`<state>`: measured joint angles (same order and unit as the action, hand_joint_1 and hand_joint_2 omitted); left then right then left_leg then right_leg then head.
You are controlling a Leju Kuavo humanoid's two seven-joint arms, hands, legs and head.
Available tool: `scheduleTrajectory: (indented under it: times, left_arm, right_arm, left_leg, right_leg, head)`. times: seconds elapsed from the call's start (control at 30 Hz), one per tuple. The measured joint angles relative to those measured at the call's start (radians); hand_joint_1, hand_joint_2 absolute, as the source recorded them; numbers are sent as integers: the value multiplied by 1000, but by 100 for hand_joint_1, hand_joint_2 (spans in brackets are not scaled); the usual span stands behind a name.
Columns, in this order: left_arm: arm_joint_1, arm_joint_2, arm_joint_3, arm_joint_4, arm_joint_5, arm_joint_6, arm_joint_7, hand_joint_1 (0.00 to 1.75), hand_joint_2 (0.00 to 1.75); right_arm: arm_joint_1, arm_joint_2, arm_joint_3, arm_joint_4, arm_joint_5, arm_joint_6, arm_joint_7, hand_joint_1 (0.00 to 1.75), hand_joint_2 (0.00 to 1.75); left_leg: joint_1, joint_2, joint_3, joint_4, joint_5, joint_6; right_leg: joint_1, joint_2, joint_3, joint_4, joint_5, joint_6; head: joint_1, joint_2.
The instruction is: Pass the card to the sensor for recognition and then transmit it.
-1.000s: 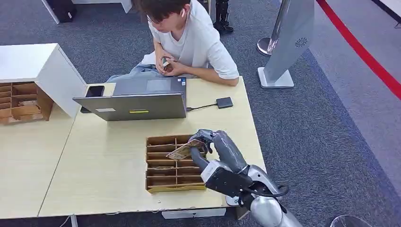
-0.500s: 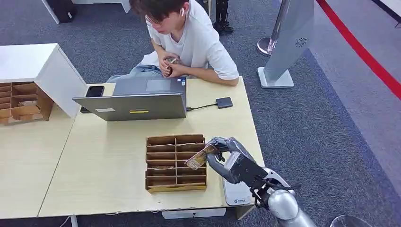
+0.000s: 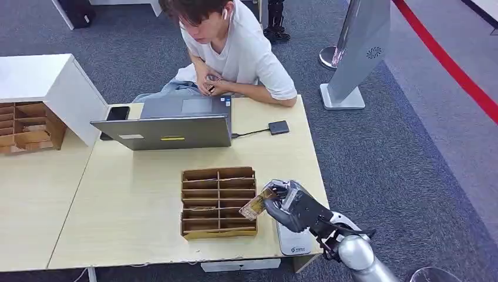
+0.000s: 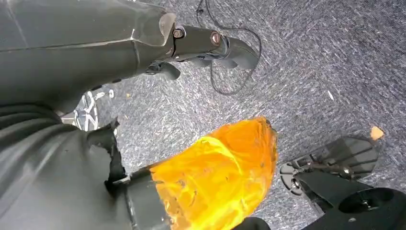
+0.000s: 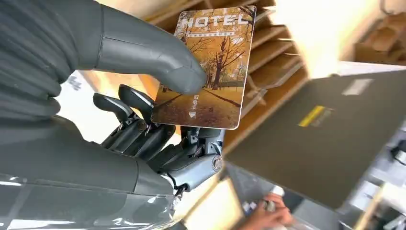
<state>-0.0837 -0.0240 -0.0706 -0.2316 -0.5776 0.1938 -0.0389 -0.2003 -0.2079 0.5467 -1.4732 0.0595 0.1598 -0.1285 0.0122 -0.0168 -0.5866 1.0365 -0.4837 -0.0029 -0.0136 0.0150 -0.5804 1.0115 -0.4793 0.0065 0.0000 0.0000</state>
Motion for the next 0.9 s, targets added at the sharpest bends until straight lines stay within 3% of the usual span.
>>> scheduleTrajectory:
  times: [0.4,0.9]
  left_arm:
    - [-1,1,1,0,-23,-8,4,0,0]
    - [-1,0,1,0,-34,-8,6,0,0]
  right_arm:
    - [-1,-81,14,97,-46,67,22,175,175]
    - [-2,-120,35,134,-16,52,49,175,175]
  left_leg:
    - [0,0,0,0,0,0]
    - [0,0,0,0,0,0]
  right_leg:
    - [0,0,0,0,0,0]
    - [0,0,0,0,0,0]
  head:
    - [0,0]
    - [0,0]
